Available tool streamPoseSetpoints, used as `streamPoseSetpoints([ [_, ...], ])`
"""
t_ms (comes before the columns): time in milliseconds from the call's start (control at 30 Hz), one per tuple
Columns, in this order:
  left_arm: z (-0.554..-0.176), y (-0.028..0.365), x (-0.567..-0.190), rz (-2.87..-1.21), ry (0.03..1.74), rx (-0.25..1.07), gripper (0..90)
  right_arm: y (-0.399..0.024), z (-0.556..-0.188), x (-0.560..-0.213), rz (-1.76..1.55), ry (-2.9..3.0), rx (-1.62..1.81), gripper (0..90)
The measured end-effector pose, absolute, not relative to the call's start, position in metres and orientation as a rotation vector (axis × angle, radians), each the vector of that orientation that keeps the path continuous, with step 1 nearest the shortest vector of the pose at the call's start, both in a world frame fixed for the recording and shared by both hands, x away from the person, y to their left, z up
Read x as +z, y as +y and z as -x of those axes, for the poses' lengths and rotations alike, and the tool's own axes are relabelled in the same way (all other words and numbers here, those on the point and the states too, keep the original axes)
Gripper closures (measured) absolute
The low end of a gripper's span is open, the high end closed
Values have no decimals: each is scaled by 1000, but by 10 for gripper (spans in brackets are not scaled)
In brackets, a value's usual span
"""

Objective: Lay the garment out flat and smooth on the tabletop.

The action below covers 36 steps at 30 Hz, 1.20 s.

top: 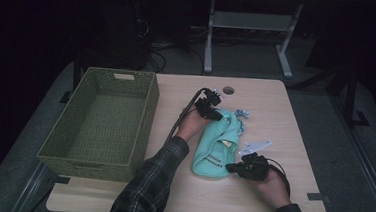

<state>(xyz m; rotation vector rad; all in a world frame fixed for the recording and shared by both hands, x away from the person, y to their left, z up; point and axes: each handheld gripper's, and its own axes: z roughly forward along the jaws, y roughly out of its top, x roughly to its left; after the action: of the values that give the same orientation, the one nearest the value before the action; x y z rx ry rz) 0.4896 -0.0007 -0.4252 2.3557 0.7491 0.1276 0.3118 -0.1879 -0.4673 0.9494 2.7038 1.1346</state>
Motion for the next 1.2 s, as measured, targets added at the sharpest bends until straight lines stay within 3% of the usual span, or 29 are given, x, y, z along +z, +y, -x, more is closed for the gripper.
streamPoseSetpoints([
  [600, -491, 39, -400, -2247, 800, 121, 856, -205, -312, -465, -1015, 2656, 1062, 900],
  [1200, -491, 63, -406, -2198, 910, 132, 857, -226, -316, -463, -1087, 2602, 1012, 900],
])
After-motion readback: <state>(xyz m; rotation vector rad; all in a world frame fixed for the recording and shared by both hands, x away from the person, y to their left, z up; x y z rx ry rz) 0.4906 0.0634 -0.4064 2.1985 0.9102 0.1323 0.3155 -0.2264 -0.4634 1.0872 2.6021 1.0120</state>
